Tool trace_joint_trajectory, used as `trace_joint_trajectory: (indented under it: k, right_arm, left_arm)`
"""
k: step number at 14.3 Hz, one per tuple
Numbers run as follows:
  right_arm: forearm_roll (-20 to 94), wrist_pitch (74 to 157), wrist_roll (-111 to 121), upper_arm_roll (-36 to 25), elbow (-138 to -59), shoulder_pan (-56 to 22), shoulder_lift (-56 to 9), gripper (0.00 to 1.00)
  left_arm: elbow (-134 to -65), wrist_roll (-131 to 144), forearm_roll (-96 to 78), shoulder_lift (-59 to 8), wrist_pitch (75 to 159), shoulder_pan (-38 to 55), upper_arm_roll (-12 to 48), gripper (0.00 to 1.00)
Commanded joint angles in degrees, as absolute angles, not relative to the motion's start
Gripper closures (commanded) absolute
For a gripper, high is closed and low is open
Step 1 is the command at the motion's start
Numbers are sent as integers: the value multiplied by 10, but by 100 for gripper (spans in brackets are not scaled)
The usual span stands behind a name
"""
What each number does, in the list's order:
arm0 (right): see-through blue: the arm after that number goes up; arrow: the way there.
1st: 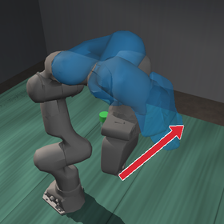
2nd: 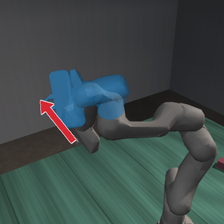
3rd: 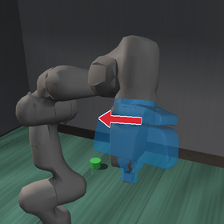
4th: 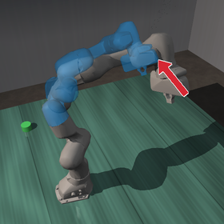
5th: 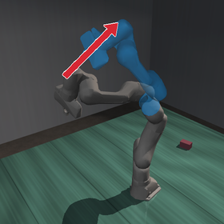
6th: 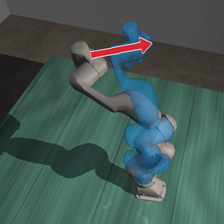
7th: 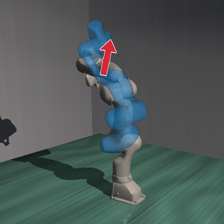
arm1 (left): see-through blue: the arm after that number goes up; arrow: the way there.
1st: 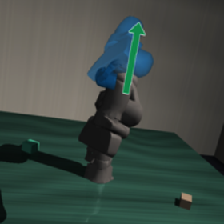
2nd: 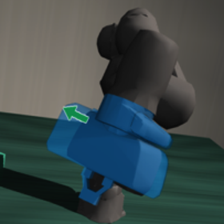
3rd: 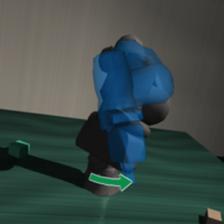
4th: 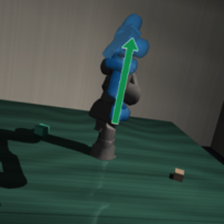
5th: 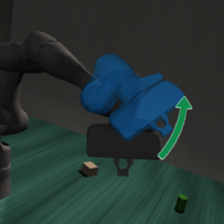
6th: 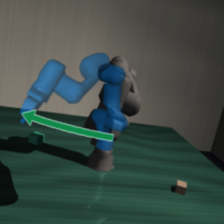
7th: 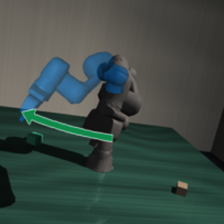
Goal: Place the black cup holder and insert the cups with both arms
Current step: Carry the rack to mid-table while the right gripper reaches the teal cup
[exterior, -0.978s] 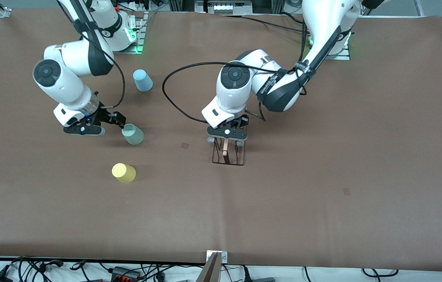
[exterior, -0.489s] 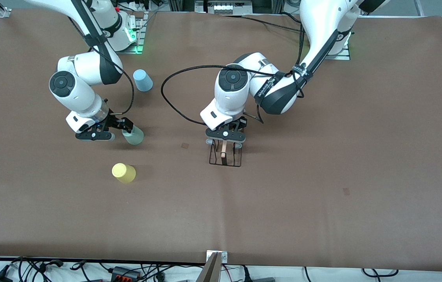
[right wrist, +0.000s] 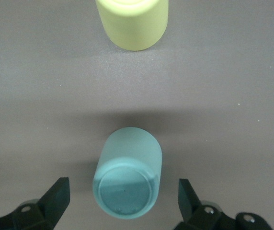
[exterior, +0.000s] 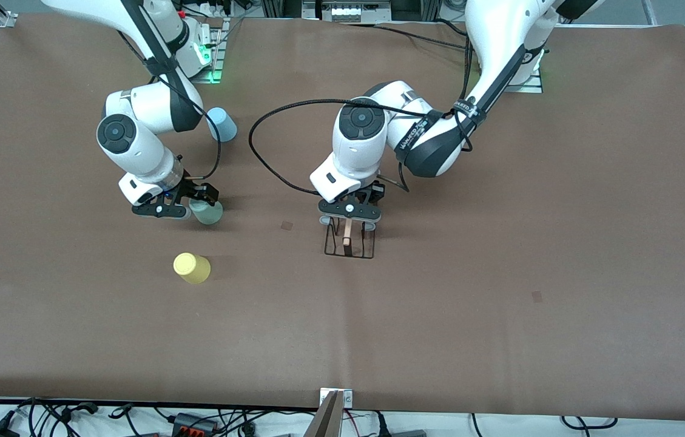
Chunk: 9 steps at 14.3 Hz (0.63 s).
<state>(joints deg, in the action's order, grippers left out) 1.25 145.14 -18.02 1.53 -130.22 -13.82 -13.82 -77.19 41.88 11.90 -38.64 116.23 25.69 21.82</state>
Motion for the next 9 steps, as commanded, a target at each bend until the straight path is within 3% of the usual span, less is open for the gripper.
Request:
trace_joint_trajectory:
  k: [1,8,9]
  right_arm:
    - [10,1481,-190,11,-1316,-146,-145,0]
    - [9,1512,-189,11,-1325,-150,-161,0]
    - [9,1512,-188,11,-1325,-150,-161,11]
  left_arm:
    - [-766,420,137,-352,1147,249,218,0]
    - [-765,280,137,-243,997,151,219,0]
    - [-764,266,137,-233,979,139,217,0]
